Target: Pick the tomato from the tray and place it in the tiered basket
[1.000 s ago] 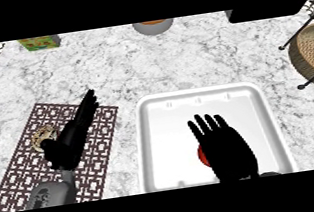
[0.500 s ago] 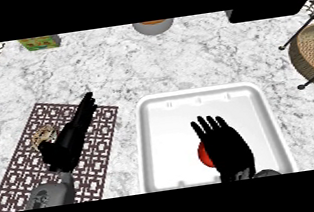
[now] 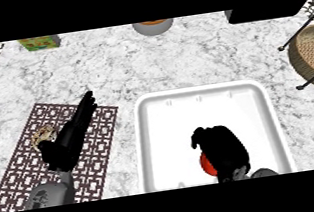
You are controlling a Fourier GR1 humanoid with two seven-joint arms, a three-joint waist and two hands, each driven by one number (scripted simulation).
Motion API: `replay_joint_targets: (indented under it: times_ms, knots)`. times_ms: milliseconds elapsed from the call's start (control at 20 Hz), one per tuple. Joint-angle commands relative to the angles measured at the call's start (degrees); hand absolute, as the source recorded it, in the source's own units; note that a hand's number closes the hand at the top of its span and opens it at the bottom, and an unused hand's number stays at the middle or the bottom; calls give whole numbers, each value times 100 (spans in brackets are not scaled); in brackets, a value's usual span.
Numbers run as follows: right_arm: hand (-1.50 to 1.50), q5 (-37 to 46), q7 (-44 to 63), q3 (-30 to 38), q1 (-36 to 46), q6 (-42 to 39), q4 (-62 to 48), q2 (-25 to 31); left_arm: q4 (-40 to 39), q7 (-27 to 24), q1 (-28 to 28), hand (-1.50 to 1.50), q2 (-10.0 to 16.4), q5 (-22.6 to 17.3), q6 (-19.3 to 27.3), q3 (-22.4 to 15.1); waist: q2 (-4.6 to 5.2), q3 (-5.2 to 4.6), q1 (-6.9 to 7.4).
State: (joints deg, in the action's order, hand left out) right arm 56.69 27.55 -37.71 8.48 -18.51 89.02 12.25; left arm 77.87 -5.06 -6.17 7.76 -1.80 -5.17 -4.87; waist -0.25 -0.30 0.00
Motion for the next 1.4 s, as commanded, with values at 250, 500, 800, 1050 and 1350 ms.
replay_joint_targets:
  times_ms: [250,500,800,1050,1350]
  knots:
    - [150,415,-745,166,62,509,-477,-444,-126,-206,-52,0,-6,94,-204,149,24,30,9]
    - [150,761,-428,37,-66,322,47,-745,-180,52,-255,0,-279,178,9,139,22,29,-8]
    - [150,-367,-1785,2820,-426,841,-204,2083,4,29,106,0,-118,59,115,353,76,76,-526]
    - [150,-1467,-2625,4259,-354,1133,-690,2648,42,34,180,0,-51,13,182,504,20,128,-675]
    - [150,-3283,-4065,5749,49,619,-1389,3117,46,-79,288,0,-7,-18,74,498,-11,115,-519]
